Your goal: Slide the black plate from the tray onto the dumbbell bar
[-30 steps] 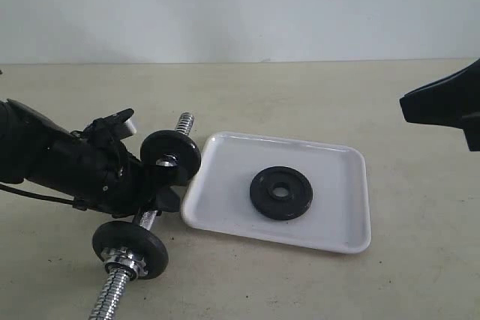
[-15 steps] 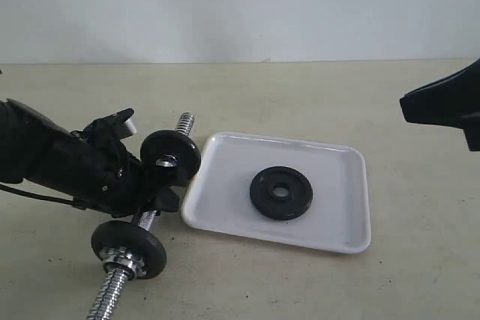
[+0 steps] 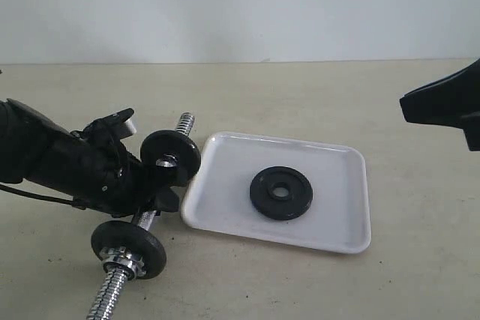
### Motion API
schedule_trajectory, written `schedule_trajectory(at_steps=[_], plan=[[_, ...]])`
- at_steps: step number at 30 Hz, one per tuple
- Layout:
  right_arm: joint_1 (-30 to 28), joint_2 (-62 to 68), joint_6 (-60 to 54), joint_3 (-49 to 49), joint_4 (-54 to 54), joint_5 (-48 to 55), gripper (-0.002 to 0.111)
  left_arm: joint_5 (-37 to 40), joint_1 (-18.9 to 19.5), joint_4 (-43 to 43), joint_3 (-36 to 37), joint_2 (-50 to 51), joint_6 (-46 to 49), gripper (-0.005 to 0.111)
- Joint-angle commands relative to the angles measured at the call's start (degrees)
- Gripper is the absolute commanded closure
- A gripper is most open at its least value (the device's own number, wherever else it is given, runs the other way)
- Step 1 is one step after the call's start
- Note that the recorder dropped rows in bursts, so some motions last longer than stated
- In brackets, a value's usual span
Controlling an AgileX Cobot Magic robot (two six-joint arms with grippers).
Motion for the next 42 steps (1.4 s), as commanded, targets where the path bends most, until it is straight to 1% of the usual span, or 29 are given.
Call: schedule_trajectory(at_steps=[1, 10, 27, 34, 42], plan=[[0.03, -0.02, -0.11, -0.31, 0.09, 0.05, 0.108, -2.14, -0.09, 1.76, 0.45, 0.57, 0.64, 0.102], [0.03, -0.02, -0.11, -0.31, 0.09, 0.05, 0.108, -2.14, -0.09, 2.06, 0.45, 0.57, 0.64, 0.102], [0.03, -0.02, -0.11, -0.31, 0.09, 0.16, 0.108, -6.86, -0.09, 7.17, 0.45, 0.46, 0.64, 0.102], [0.03, -0.02, -0.11, -0.20, -0.18, 0.16, 0.108, -9.64, 0.03, 7.17, 0.45, 0.46, 0.64, 0.102], [0.03, -0.02, -0.11, -0.20, -0.18, 0.16, 0.108, -11.69, 0.03, 10.17, 0.45, 0.46, 0.64, 0.102]])
